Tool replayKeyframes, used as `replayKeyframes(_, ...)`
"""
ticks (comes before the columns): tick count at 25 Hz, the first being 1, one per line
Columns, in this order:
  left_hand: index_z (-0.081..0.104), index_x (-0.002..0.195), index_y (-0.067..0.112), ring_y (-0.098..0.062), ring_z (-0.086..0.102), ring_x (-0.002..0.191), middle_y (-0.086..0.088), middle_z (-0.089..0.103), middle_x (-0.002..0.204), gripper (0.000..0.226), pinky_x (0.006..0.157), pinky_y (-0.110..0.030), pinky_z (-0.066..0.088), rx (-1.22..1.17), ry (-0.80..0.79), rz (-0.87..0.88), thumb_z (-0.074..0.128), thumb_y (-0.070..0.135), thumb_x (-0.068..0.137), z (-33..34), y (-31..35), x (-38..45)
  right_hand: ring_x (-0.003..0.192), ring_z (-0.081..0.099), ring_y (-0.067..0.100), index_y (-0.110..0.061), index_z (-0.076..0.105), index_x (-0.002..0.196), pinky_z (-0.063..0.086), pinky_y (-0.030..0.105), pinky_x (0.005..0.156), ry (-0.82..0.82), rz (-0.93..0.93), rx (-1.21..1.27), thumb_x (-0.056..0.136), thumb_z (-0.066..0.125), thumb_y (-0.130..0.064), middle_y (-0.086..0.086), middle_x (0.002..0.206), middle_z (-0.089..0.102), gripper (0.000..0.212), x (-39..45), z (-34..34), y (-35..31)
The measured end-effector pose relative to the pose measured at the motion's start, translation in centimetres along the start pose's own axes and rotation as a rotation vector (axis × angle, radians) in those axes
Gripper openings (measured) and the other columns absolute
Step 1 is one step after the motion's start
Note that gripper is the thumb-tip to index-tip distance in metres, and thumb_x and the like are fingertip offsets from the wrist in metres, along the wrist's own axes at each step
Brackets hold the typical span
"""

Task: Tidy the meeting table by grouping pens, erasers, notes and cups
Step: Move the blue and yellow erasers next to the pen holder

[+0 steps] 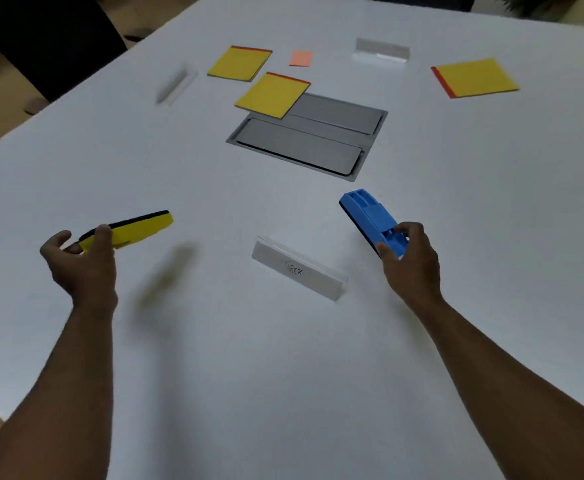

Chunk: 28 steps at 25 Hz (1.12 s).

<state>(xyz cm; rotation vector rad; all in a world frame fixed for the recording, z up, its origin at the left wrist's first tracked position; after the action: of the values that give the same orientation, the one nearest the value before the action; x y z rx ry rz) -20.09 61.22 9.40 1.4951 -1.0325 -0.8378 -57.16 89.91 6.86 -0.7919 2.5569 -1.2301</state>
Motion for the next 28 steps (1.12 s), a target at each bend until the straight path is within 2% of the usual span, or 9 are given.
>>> replayKeyframes(2, 0.048, 0.106, 0.03, -0.005, 0.069, 0.085, 0.0, 0.059, 0.102, 0.053, 0.074, -0.032, 0.059, -0.18, -0.119, -0.03, 0.081, 0.041, 0.067, 0.2, 1.8, -4.1, 0.096, 0.053, 0.017, -0.021, 0.046, 0.113, 0.043, 0.028, 0.07, 0.029, 0.026, 0.032, 0.087, 0.069, -0.026, 0.002, 0.115, 0.057, 0.035, -3.7, -3.2, 0.5)
replayKeyframes(6, 0.055, 0.099, 0.025, -0.018, 0.07, 0.093, -0.008, 0.065, 0.097, 0.044, 0.071, -0.035, 0.06, -0.257, -0.42, -0.094, 0.083, 0.044, 0.07, 1.3, 4.0, -12.4, 0.095, 0.059, 0.017, -0.028, 0.048, 0.109, 0.043, 0.019, 0.058, 0.073, 0.166, 0.137, 0.089, 0.068, -0.03, -0.003, 0.113, 0.059, 0.029, -10.5, -9.2, 2.5)
replayKeyframes(9, 0.063, 0.09, 0.019, -0.023, 0.07, 0.088, -0.013, 0.067, 0.093, 0.034, 0.073, -0.042, 0.061, -0.117, -0.62, -0.107, 0.079, 0.046, 0.075, 2.7, 4.4, -18.4, 0.092, 0.06, 0.016, -0.032, 0.049, 0.109, 0.046, 0.022, 0.059, 0.102, 0.26, 0.156, 0.09, 0.066, -0.032, -0.005, 0.113, 0.058, 0.025, -14.8, -12.6, 5.0)
replayKeyframes(12, 0.067, 0.088, 0.016, -0.023, 0.071, 0.082, -0.012, 0.07, 0.089, 0.038, 0.071, -0.042, 0.061, 0.078, -0.83, -0.072, 0.077, 0.051, 0.075, 3.9, 3.7, -24.6, 0.088, 0.06, 0.015, -0.034, 0.049, 0.113, 0.047, 0.027, 0.061, 0.129, 0.373, 0.145, 0.091, 0.063, -0.036, -0.004, 0.112, 0.058, 0.026, -18.6, -15.4, 8.0)
replayKeyframes(16, 0.066, 0.079, 0.02, -0.02, 0.069, 0.077, 0.001, 0.069, 0.077, 0.041, 0.073, -0.041, 0.059, 0.479, -1.038, 0.19, 0.072, 0.06, 0.074, 5.0, 3.1, -32.5, 0.087, 0.057, 0.02, -0.025, 0.05, 0.121, 0.046, 0.031, 0.07, 0.157, 0.457, -0.057, 0.091, 0.062, -0.034, 0.005, 0.113, 0.059, 0.033, -22.9, -18.7, 12.2)
replayKeyframes(19, 0.067, 0.076, 0.016, -0.021, 0.067, 0.077, 0.0, 0.068, 0.073, 0.043, 0.075, -0.037, 0.056, 0.662, -1.136, 0.373, 0.069, 0.059, 0.077, 5.9, 2.3, -38.2, 0.076, 0.055, 0.02, -0.021, 0.049, 0.108, 0.042, 0.029, 0.061, 0.201, 0.525, -0.247, 0.088, 0.064, -0.032, 0.007, 0.104, 0.057, 0.027, -24.8, -21.0, 14.2)
replayKeyframes(22, 0.066, 0.072, 0.016, -0.019, 0.065, 0.076, 0.001, 0.067, 0.069, 0.042, 0.072, -0.033, 0.054, 0.722, -1.204, 0.439, 0.068, 0.057, 0.079, 6.8, 1.7, -43.4, 0.063, 0.052, 0.019, -0.018, 0.047, 0.098, 0.037, 0.025, 0.051, 0.265, 0.552, -0.401, 0.085, 0.065, -0.031, 0.006, 0.094, 0.053, 0.026, -26.1, -23.3, 16.1)
replayKeyframes(25, 0.064, 0.069, 0.016, -0.017, 0.061, 0.074, 0.003, 0.063, 0.068, 0.043, 0.062, -0.026, 0.043, 0.789, -1.287, 0.509, 0.067, 0.057, 0.078, 8.0, 1.4, -47.9, 0.062, 0.051, 0.02, -0.014, 0.049, 0.098, 0.038, 0.025, 0.053, 0.284, 0.642, -0.481, 0.085, 0.065, -0.031, 0.006, 0.092, 0.048, 0.027, -26.3, -25.3, 18.1)
replayKeyframes(28, 0.063, 0.07, 0.015, -0.016, 0.06, 0.071, 0.001, 0.063, 0.071, 0.044, 0.058, -0.025, 0.042, 0.878, -1.385, 0.528, 0.068, 0.059, 0.077, 9.1, 1.0, -50.9, 0.062, 0.049, 0.019, -0.011, 0.051, 0.101, 0.039, 0.028, 0.054, 0.264, 0.773, -0.557, 0.086, 0.064, -0.031, 0.008, 0.094, 0.044, 0.029, -25.4, -27.1, 19.6)
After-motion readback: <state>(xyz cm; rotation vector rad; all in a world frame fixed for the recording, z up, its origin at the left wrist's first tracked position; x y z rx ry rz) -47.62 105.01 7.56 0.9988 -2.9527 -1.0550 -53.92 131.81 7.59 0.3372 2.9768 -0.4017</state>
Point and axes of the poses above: each hand's wrist, its own x-axis towards the middle knuckle, its own z-axis out of the palm, y = z × x, the point moved 1 cm from there along x, towards the middle knuckle
